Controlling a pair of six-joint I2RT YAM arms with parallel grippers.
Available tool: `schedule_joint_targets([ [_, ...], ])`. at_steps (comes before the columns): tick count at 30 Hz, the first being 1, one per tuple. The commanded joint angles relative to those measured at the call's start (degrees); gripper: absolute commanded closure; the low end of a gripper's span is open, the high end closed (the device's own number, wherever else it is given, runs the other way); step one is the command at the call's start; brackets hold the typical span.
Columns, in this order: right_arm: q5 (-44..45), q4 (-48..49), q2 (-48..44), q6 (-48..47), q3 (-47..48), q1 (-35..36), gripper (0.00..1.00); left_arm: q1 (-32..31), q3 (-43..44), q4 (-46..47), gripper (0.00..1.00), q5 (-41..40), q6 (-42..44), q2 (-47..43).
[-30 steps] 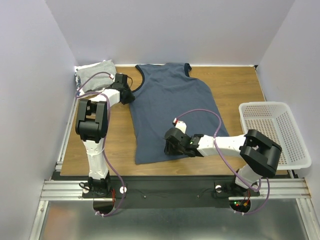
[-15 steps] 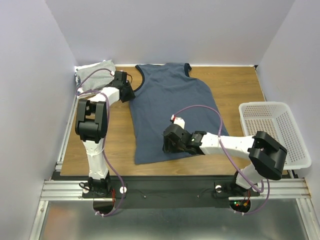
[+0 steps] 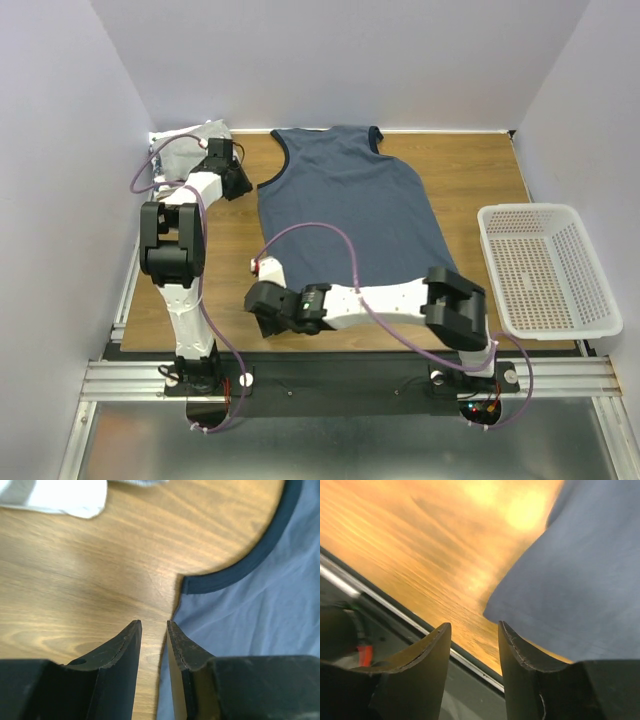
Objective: Fold and stack the tank tops
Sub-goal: Flatten the tank top out
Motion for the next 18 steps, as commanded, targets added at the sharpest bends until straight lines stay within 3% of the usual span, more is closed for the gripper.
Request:
schedule_joint_targets([
  [1, 5.3, -5.4, 4.1, -1.9, 6.5, 1.9, 0.52, -0.7, 1.2, 0.0, 0.61, 2.4, 2.3, 1.3],
  [12, 11.0, -9.8, 9.2, -0.4, 8.5, 2.6, 0.62, -0.7, 0.7, 1.3, 0.61, 3.9, 2.0, 3.4],
  [18, 11.0, -10.3, 10.1, 0.3, 7.7, 2.6, 0.77, -0.7, 0.7, 1.9, 0.66, 4.4, 1.6, 3.8],
])
